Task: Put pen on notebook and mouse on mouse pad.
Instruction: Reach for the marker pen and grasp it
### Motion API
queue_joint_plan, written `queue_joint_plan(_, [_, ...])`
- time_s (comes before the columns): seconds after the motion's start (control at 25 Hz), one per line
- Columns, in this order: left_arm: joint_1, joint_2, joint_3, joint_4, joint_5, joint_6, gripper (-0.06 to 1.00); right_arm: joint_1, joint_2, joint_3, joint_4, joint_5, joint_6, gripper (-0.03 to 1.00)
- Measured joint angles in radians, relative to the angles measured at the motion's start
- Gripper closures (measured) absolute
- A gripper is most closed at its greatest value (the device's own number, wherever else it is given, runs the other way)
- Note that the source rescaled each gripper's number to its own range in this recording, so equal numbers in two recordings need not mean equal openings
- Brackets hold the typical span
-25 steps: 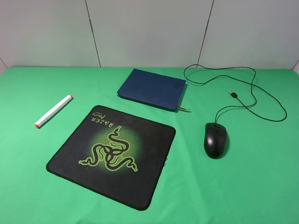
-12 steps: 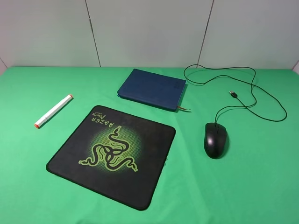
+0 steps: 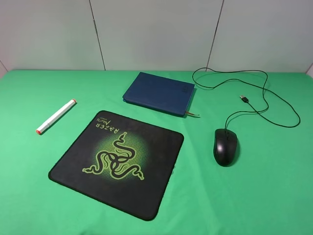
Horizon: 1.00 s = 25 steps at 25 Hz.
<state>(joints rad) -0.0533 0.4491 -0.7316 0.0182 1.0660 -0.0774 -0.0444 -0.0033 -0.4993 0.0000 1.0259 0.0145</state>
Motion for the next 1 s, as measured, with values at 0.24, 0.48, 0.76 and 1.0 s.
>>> queue_joint_plan(0.24, [0.0,0.288,-0.151,0.0,0.021,0.066,-0.05,0.0,0.0,0.0,0.0,0.0,0.0,-0.03])
queue_joint_plan(0.48, [0.0,0.548,-0.235,-0.001,0.023,0.11,-0.05,0.0,0.0,0.0,0.0,0.0,0.0,-0.03])
queue_joint_plan(0.76, [0.0,0.789,-0.302,-0.001,-0.027,0.113,-0.05,0.0,0.0,0.0,0.0,0.0,0.0,-0.03])
queue_joint_plan(1.0, [0.0,0.958,-0.334,-0.001,-0.095,0.113,-0.05,0.0,0.0,0.0,0.0,0.0,0.0,-0.03])
